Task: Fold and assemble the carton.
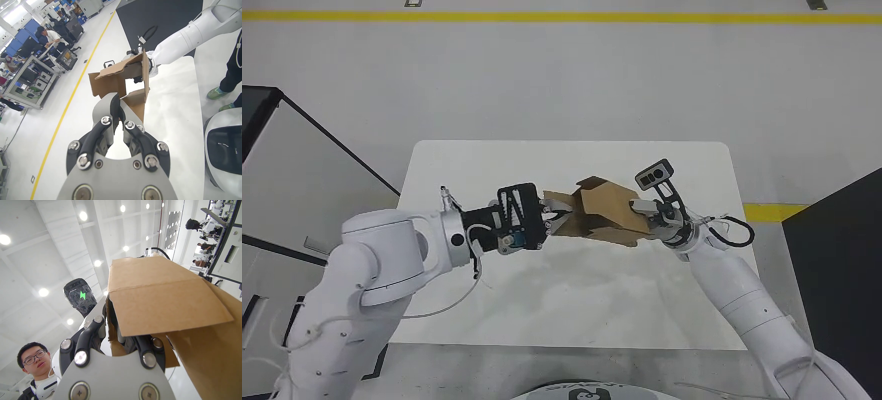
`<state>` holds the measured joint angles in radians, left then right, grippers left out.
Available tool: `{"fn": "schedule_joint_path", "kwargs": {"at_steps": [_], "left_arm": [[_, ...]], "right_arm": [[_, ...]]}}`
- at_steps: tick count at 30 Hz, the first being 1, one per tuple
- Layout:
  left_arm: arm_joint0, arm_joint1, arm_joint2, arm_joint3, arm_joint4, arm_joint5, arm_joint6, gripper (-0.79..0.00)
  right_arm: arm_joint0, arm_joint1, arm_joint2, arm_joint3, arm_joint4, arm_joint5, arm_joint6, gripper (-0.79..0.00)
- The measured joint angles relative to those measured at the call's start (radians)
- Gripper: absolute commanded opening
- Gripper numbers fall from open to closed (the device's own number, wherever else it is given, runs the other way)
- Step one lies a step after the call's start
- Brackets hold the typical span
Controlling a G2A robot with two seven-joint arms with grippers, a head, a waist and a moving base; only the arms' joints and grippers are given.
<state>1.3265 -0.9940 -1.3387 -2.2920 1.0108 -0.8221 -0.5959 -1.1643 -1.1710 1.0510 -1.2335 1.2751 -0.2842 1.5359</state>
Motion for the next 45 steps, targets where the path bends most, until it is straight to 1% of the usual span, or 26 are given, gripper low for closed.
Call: {"fn": "schedule_joint_path", "kwargs": {"at_steps": [13, 19, 45], "left_arm": [[-0.059, 0.004, 0.048, -0.001, -0.014, 0.009, -0.016, -0.785], [-0.059, 0.005, 0.039, -0.005, -0.022, 0.034, 0.012, -0.785], [-0.059, 0.005, 0.039, -0.005, -0.022, 0.034, 0.01, -0.785]], "right_arm": [[0.0, 0.0, 0.0, 0.0, 0.0, 0.0, 0.0, -0.785], [0.0, 0.0, 0.0, 0.0, 0.0, 0.0, 0.0, -0.785], [0.0, 0.0, 0.0, 0.0, 0.0, 0.0, 0.0, -0.785]]}}
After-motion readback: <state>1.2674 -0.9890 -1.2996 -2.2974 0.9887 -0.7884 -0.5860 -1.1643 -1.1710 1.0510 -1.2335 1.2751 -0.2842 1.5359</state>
